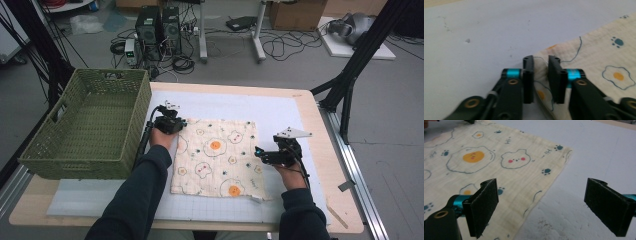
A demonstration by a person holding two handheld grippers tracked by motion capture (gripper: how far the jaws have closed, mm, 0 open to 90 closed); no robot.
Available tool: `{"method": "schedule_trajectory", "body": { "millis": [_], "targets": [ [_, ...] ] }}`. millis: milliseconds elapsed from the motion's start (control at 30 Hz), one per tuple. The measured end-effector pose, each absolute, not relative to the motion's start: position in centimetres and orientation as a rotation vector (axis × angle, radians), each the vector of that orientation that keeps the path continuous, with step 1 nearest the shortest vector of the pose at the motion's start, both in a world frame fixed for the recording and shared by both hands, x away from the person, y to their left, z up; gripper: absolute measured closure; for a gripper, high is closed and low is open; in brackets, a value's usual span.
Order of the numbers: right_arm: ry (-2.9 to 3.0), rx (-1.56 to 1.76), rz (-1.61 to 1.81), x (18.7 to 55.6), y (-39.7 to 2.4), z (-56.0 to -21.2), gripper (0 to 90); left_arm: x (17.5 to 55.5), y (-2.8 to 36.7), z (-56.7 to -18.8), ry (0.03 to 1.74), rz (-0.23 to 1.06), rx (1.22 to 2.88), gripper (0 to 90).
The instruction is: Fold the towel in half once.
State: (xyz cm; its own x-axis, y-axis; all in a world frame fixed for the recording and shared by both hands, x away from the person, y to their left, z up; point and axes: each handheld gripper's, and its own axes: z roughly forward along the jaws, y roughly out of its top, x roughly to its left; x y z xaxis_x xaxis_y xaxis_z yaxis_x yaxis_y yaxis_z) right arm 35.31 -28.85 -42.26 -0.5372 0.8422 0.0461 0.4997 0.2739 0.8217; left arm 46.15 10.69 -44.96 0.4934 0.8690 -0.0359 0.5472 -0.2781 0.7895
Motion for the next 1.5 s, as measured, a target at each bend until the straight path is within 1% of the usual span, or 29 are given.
{"method": "schedule_trajectory", "body": {
  "millis": [33,100,300,467,533,567,600,700,767,800,933,1000,1067,1133,1200,1267,1367,1500],
  "targets": [
    [2.142,1.223,1.165,35.6,-28.9,-42.3,11.5,46.1,10.7,-45.0,1.156,0.518,1.967,83.1],
    [2.134,1.256,1.187,36.5,-29.2,-42.3,11.9,46.1,10.6,-45.0,1.144,0.522,1.972,85.4],
    [2.143,1.319,1.177,39.1,-29.2,-42.5,12.0,46.1,11.1,-45.0,1.151,0.473,1.950,86.1],
    [2.210,1.304,1.110,41.8,-28.4,-42.2,12.2,46.0,11.0,-44.9,1.154,0.466,1.944,86.1],
    [2.209,1.310,1.108,42.5,-28.3,-42.2,16.0,46.0,11.0,-44.9,1.150,0.468,1.944,86.1],
    [2.203,1.337,1.123,43.0,-28.3,-42.4,16.5,46.0,11.1,-44.9,1.149,0.468,1.946,86.1],
    [2.193,1.372,1.121,43.4,-28.3,-42.7,18.3,46.0,11.1,-44.9,1.152,0.466,1.946,86.1],
    [2.204,1.394,1.044,44.5,-27.8,-43.5,27.6,46.1,11.2,-45.0,1.161,0.454,1.942,86.1],
    [2.192,1.405,1.052,45.0,-27.4,-43.8,36.9,46.1,11.3,-45.0,1.162,0.453,1.936,86.1],
    [2.183,1.402,1.062,45.3,-27.2,-43.9,38.9,46.1,11.4,-45.0,1.162,0.451,1.935,86.1],
    [2.209,1.370,0.968,46.2,-25.7,-44.0,52.2,46.1,11.4,-45.1,1.170,0.445,1.927,86.1],
    [2.196,1.380,0.917,46.6,-25.4,-44.2,56.4,46.1,11.5,-45.0,1.169,0.449,1.929,86.1],
    [2.165,1.408,0.961,46.8,-25.5,-44.4,62.0,46.1,11.6,-45.0,1.177,0.449,1.924,86.1],
    [2.168,1.400,0.965,46.8,-25.5,-44.5,71.2,46.1,11.7,-45.1,1.187,0.442,1.911,86.1],
    [2.203,1.363,0.977,46.8,-25.3,-44.4,84.8,46.0,11.8,-45.1,1.185,0.444,1.909,86.1],
    [2.217,1.327,0.943,46.7,-24.9,-44.3,87.3,46.0,11.8,-45.1,1.187,0.445,1.915,86.1],
    [2.220,1.308,0.931,46.5,-24.8,-44.1,87.6,45.8,11.8,-44.5,1.202,0.471,1.904,86.1],
    [2.156,1.259,0.969,46.2,-24.7,-43.1,87.7,45.5,11.9,-43.2,1.195,0.532,1.819,86.3]
  ]
}}
